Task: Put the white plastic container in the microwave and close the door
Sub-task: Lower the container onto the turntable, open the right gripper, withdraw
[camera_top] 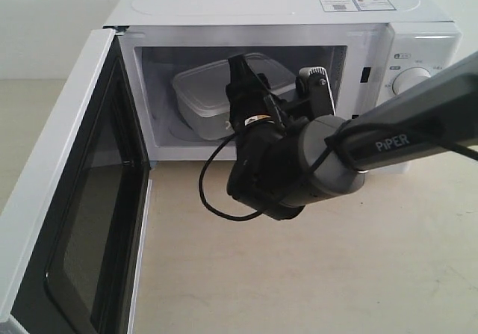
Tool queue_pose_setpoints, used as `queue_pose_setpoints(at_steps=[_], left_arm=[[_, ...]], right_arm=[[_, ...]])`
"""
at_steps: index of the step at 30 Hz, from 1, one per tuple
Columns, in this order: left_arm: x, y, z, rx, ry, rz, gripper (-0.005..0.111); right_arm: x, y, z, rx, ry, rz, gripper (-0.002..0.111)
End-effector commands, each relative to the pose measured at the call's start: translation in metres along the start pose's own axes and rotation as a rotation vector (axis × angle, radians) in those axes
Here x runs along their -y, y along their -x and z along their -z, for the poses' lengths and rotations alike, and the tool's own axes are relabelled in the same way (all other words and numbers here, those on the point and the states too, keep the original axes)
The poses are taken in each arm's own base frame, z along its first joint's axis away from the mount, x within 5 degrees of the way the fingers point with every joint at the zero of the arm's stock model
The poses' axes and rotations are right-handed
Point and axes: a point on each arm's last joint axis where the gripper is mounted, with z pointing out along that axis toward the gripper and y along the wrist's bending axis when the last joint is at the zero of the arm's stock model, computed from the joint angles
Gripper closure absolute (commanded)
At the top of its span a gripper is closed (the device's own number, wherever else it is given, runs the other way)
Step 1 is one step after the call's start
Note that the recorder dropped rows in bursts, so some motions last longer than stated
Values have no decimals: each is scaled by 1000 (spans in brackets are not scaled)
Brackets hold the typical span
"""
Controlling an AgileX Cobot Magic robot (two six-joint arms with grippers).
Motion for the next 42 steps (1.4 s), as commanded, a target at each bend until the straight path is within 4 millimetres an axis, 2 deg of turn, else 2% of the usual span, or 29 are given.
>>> queue_pose_setpoints(at_steps=[1, 4, 10, 12, 14, 15, 17, 24, 32, 42], left_arm=[[0, -1, 0, 5, 1, 3, 102], [0, -1, 0, 5, 1, 3, 102], [0, -1, 0, 5, 1, 3, 102], [0, -1, 0, 5, 1, 3, 102], [0, -1, 0, 5, 1, 3, 102], [0, -1, 0, 5, 1, 3, 102], [0, -1, 0, 5, 1, 3, 102], [0, -1, 0, 5, 1, 3, 102], [0, -1, 0, 5, 1, 3, 102], [0, -1, 0, 5, 1, 3, 102]], right_arm=[[-1, 2, 5, -43, 41, 98, 64], [1, 5, 15, -96, 87, 247, 64], [29, 12, 44, -255, 114, 709, 67], [38, 12, 49, -287, 149, 959, 82], [44, 12, 49, -282, 166, 1143, 102], [46, 12, 48, -264, 179, 1209, 108], [48, 11, 44, -211, 204, 1273, 107], [53, -10, 20, -174, 249, 1307, 107], [45, -10, -12, -150, 221, 1269, 107], [23, -12, -44, -138, 229, 1223, 107]])
